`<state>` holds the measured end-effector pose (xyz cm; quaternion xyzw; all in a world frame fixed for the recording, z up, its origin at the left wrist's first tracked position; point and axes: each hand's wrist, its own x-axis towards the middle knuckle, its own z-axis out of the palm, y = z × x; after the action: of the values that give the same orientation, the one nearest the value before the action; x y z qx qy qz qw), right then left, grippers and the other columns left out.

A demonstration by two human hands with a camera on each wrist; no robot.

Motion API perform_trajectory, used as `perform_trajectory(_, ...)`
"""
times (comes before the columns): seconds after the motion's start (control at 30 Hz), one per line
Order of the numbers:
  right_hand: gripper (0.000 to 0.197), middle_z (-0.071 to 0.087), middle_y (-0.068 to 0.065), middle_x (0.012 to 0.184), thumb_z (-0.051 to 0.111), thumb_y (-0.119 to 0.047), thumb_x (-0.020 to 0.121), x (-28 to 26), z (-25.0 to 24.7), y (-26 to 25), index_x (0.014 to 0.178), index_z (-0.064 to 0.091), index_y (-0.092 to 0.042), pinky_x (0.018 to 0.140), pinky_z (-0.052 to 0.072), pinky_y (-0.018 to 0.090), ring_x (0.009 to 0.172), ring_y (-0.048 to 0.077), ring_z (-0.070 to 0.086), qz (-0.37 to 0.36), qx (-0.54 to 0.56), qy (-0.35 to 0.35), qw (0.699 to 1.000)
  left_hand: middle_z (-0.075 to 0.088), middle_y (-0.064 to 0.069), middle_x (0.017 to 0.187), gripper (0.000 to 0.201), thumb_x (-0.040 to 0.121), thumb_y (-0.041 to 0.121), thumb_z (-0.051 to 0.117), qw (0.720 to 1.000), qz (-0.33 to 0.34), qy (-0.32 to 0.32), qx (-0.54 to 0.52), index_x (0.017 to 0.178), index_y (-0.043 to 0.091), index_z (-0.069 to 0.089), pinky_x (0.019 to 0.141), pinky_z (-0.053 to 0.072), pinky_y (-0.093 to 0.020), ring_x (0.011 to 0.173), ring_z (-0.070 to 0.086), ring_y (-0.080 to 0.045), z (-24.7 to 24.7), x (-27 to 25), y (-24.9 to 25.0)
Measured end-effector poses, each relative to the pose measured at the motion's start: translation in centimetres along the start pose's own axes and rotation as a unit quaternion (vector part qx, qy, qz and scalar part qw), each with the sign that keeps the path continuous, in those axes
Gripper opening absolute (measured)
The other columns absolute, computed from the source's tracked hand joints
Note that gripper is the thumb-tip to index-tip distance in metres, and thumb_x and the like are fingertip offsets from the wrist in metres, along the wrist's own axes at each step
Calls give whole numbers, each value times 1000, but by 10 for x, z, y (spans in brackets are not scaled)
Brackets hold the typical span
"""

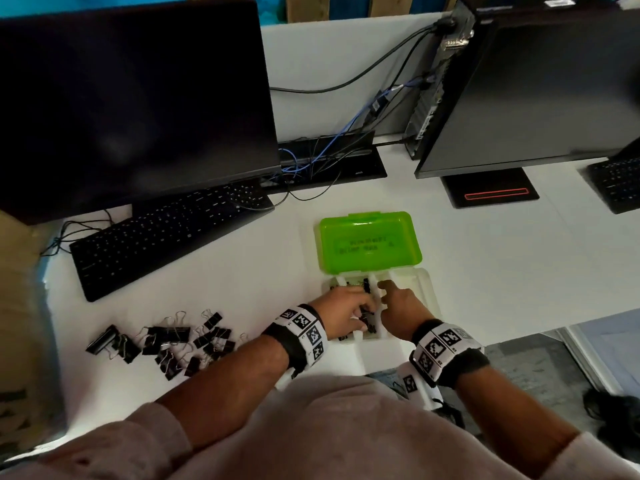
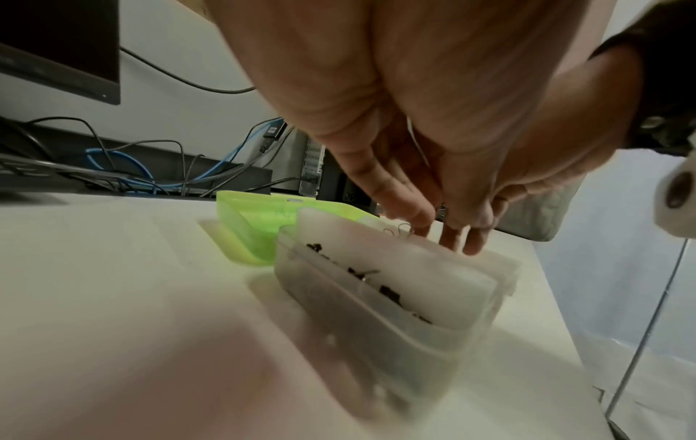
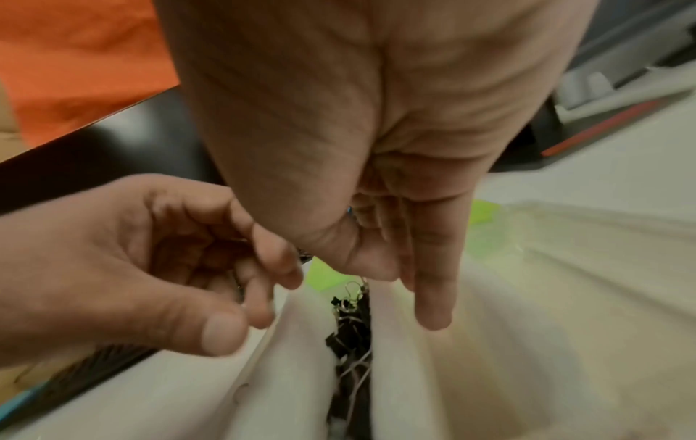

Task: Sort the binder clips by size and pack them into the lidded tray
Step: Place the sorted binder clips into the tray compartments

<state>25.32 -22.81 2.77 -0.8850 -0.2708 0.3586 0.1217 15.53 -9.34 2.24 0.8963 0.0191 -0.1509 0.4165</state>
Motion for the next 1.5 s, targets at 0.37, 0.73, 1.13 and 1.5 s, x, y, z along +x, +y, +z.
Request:
perform_trajectory(0.37, 43, 64, 7, 121, 47, -2, 83, 17, 33, -76, 123, 57, -15, 91, 48, 29, 107, 24, 62, -293, -89, -6, 952, 62, 2, 106, 23, 95, 11, 47, 921, -149, 359, -33, 106, 18, 65, 92, 44, -27, 98, 54, -10, -10, -119, -82)
perform_trajectory(0.73, 56, 29, 11, 148, 51, -18, 94, 14, 121, -168, 145, 27, -19, 89, 48, 46, 123, 33, 42, -476, -373, -155, 782, 42, -1, 130, 49, 80, 22, 71, 822, -343, 453, -29, 125, 19, 51, 96, 47, -31, 116, 49, -18, 41, -243, -113)
perform_trajectory(1.13, 106, -12, 4, 158, 78, 2, 67, 29, 128, -203, 146, 15, -31, 96, 48, 49, 132, 36, 31, -407, -346, -201, 821, 8, 8, 149, 108, 65, 15, 84, 829, -381, 367, -181, 147, 23, 15, 105, 43, -35, 130, 39, -18, 61, -222, -117)
perform_trajectory(1.5, 55, 26, 8, 151, 55, -2, 88, 39, 122, -159, 140, 38, -12, 98, 46, 44, 121, 36, 46, -416, -268, -168, 852, 20, 1, 149, 99, 65, 31, 83, 897, -334, 281, -76, 145, 28, 24, 105, 39, -30, 131, 39, -20, 38, -184, -128)
